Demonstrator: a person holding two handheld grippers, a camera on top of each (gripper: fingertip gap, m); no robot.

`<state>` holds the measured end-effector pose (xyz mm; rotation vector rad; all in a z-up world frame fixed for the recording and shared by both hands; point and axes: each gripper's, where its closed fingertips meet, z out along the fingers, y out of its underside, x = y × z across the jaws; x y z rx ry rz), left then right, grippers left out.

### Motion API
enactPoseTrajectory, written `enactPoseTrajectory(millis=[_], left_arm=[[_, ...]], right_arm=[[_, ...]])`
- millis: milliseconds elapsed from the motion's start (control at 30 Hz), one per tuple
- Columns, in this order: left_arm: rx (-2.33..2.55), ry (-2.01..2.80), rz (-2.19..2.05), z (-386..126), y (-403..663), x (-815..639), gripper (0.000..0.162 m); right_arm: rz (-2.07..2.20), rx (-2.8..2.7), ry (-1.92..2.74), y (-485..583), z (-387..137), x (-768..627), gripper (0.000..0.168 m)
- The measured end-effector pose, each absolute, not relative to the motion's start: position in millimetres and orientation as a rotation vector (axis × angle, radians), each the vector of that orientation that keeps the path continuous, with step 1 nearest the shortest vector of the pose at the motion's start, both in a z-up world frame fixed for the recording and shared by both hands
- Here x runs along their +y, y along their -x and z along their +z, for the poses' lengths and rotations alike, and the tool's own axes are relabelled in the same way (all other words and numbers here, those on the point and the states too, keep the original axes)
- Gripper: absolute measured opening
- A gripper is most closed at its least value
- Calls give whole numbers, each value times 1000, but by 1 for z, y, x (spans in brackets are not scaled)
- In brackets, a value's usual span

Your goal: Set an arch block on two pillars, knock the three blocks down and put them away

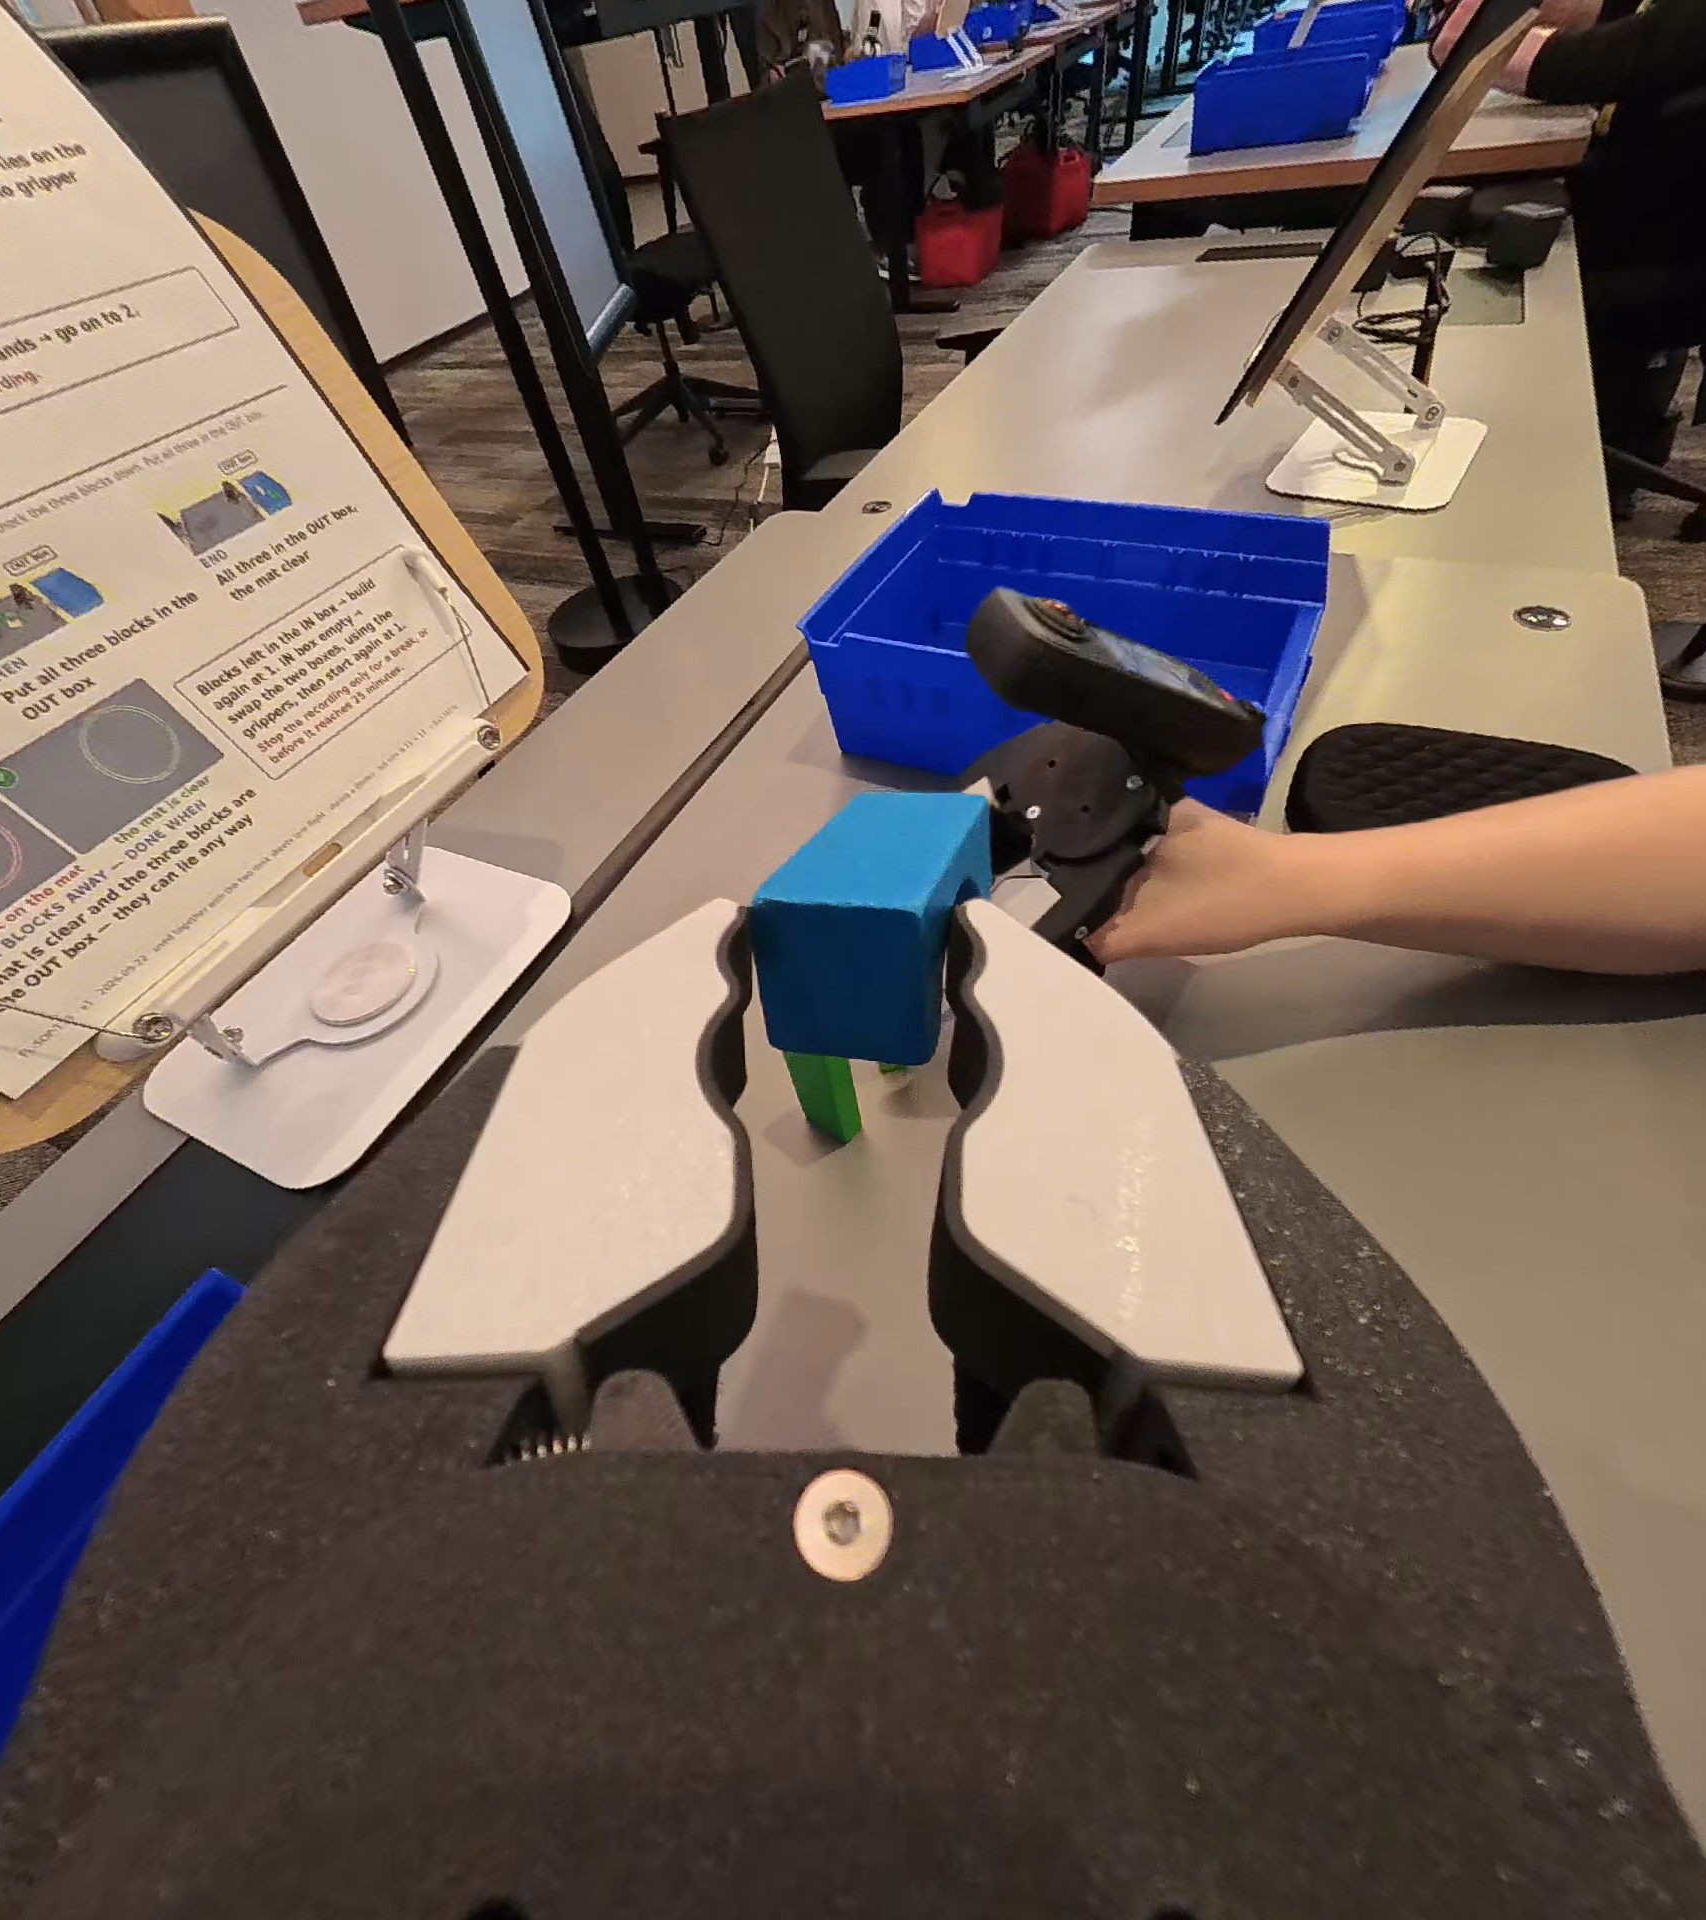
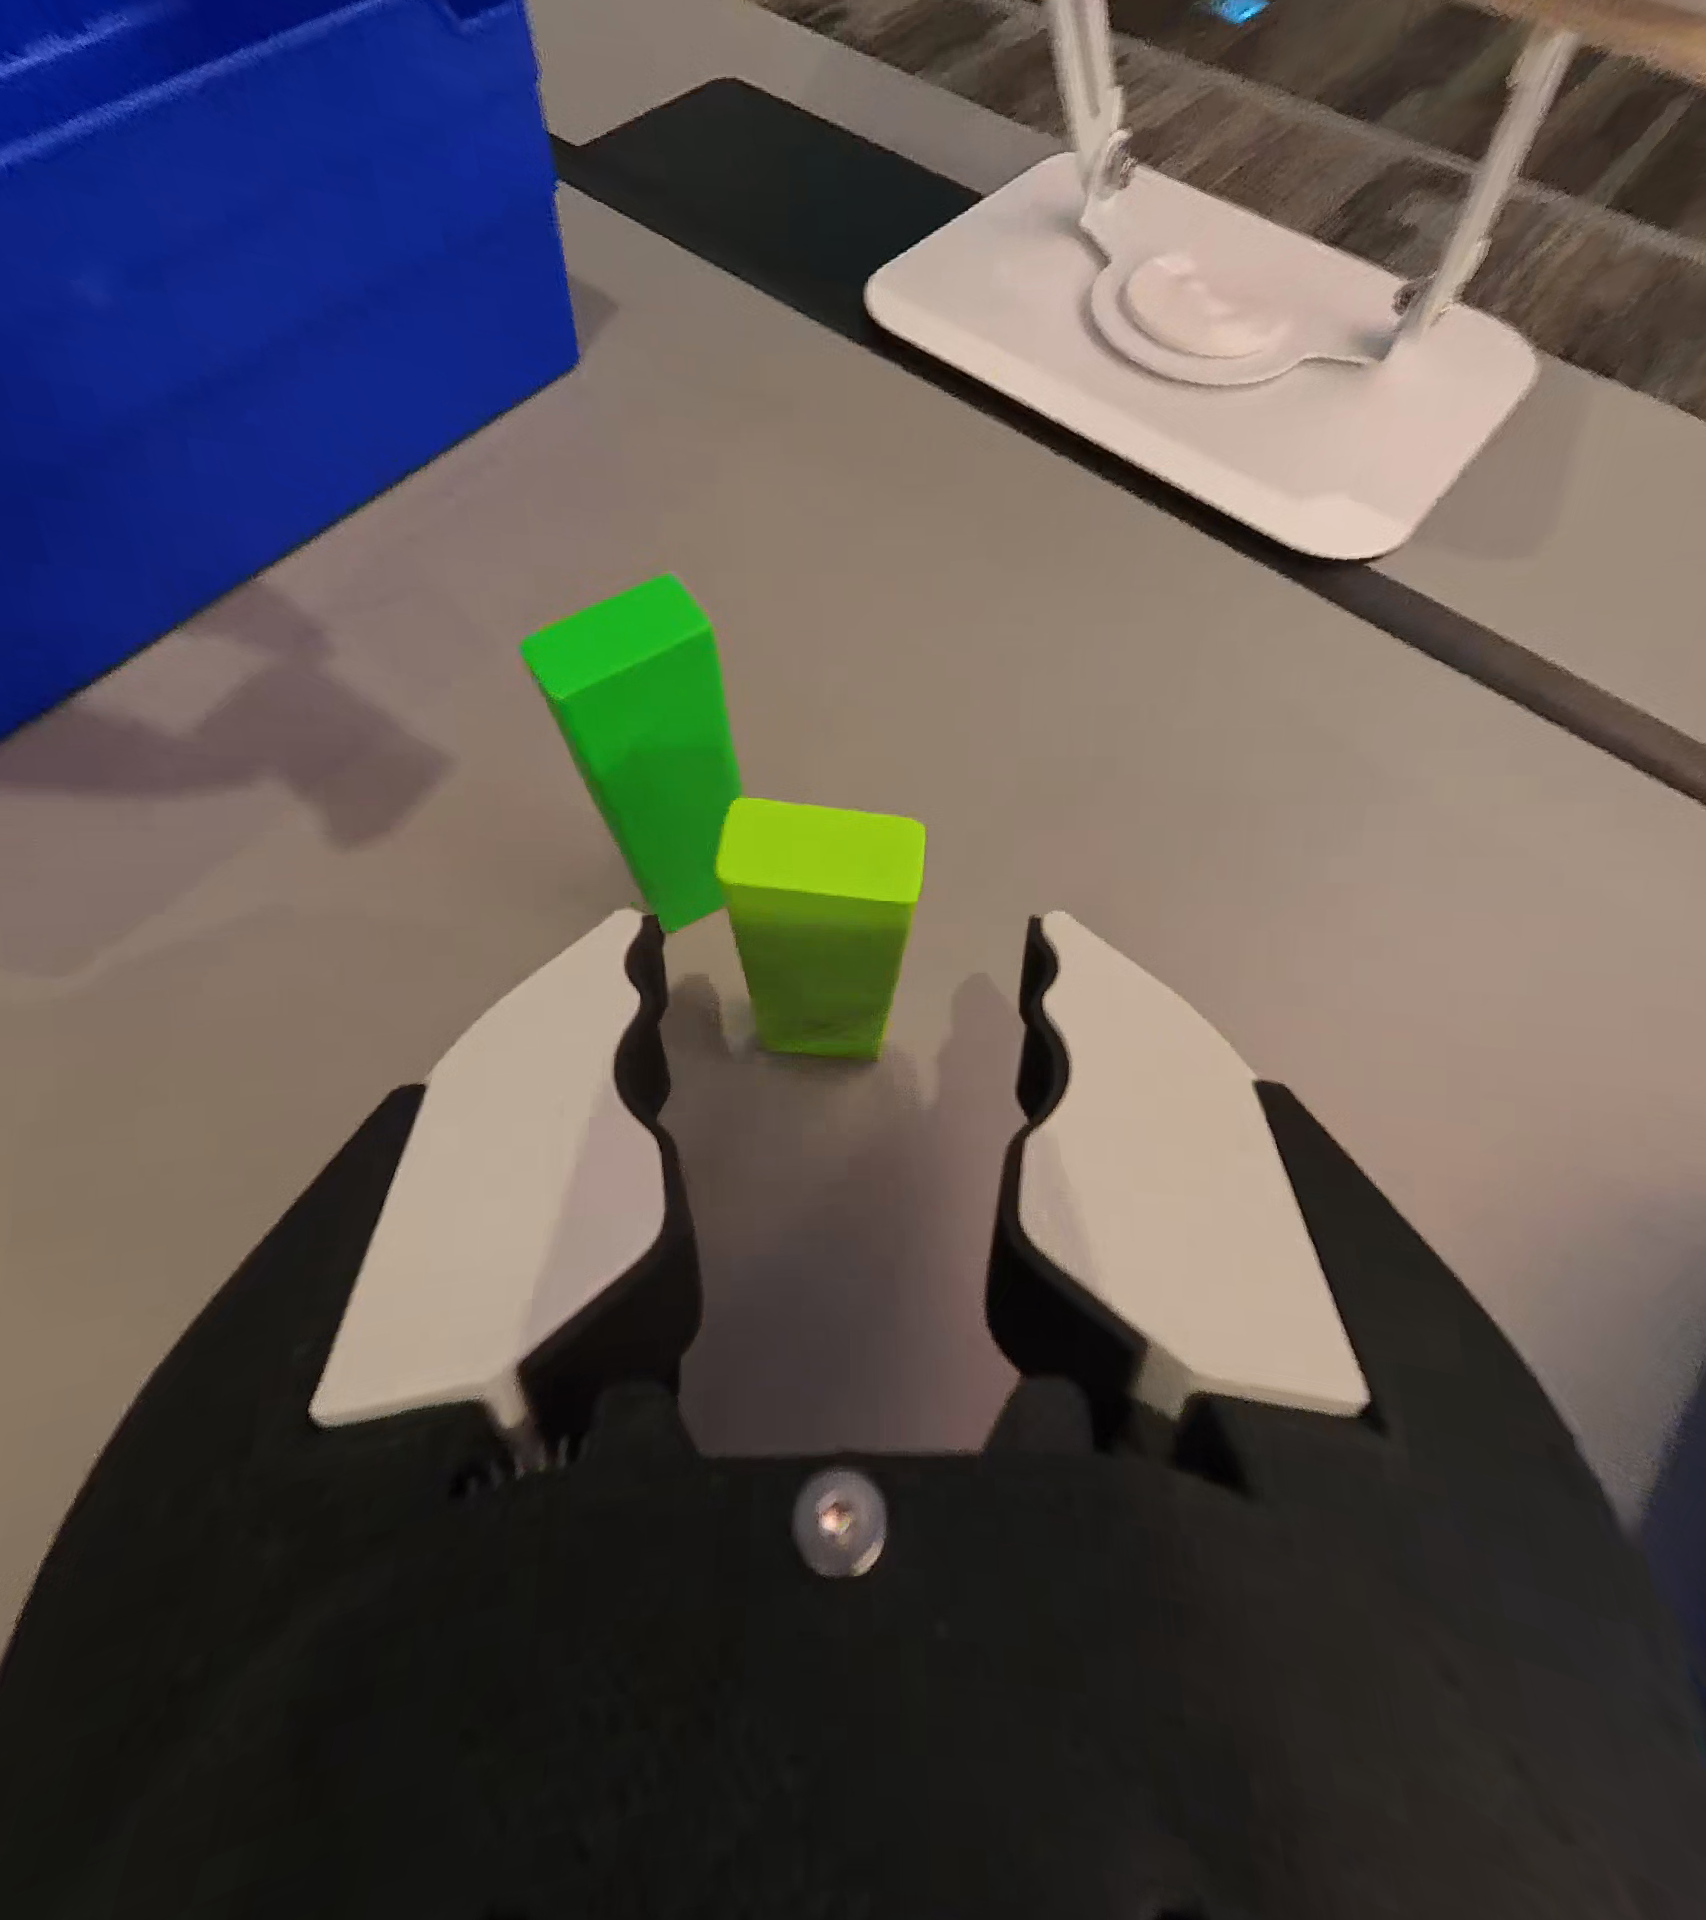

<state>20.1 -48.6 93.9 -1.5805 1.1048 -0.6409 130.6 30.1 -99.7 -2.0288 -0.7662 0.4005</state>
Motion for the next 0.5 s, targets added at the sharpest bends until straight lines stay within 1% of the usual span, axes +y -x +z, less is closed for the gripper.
enactPoseTrajectory(millis=[33, 67, 100, 233, 367, 433, 500], left_arm=[[1107, 1581, -639, 94, -21, -49, 36], [1112, 1583, -638, 93, -21, -49, 36], [1119, 1586, -638, 92, -22, -49, 36], [1135, 1596, -628, 89, -22, -49, 36], [1146, 1597, -623, 87, -24, -49, 36], [1149, 1600, -626, 86, -25, -49, 36], [1151, 1602, -628, 86, -26, -49, 36]], right_arm=[[427, -786, 2043, -128, -100, 29, 63], [433, -815, 2055, -127, -101, 29, 55], [440, -868, 2054, -126, -102, 28, 36], [549, -1106, 2046, -124, -102, 23, 34], [719, -1389, 1906, -126, -91, 23, 33], [779, -1473, 1844, -127, -84, 26, 33], [812, -1469, 1886, -128, -81, 36, 34]])
